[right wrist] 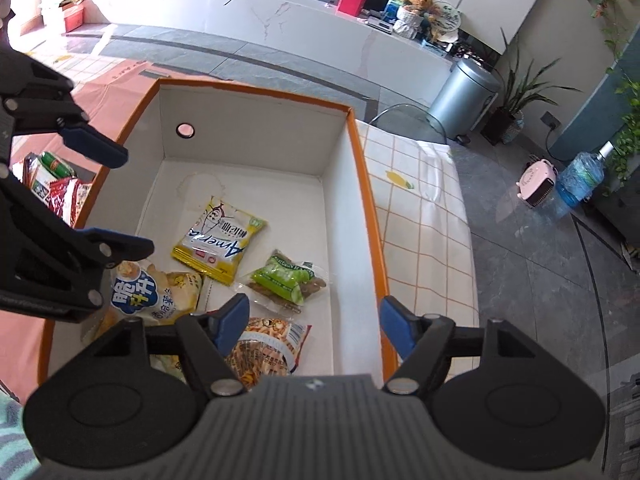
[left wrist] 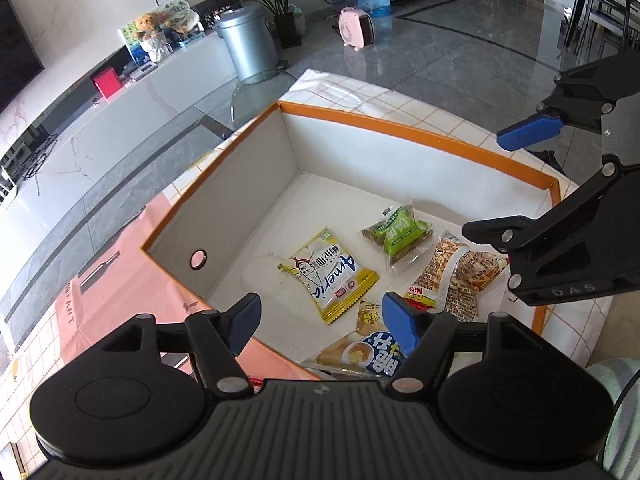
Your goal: Organize snacks
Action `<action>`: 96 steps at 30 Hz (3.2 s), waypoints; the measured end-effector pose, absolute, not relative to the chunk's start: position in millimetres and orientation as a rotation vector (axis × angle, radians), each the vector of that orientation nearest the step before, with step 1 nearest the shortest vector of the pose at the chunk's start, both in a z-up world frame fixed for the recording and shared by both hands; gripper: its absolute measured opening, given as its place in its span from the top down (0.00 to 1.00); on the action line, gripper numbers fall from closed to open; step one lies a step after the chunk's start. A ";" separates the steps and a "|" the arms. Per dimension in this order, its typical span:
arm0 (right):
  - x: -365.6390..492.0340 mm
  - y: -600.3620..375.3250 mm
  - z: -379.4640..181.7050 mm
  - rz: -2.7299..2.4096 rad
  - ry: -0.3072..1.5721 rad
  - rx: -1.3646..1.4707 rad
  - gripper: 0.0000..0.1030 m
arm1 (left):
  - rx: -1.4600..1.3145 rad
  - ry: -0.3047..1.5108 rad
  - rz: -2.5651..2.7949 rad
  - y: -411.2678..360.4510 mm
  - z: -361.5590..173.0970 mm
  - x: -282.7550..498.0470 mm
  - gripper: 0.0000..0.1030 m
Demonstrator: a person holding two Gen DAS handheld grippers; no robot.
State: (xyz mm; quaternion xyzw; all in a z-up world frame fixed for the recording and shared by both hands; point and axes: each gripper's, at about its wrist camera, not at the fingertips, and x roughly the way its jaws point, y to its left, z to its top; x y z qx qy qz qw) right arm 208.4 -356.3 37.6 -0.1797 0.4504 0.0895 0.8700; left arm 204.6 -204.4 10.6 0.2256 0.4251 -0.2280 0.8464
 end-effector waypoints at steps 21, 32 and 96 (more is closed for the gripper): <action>95.7 -324.3 75.4 0.068 0.719 -0.041 0.10 | 0.305 0.722 -0.313 -124.7 58.4 111.9 0.20; 48.1 -266.2 60.1 0.113 0.674 0.108 0.15 | 0.155 0.707 -0.211 -63.8 47.0 72.0 0.20; 126.0 -155.2 -70.6 0.281 0.928 0.018 0.68 | 0.162 0.940 -0.400 3.9 -84.3 105.9 0.14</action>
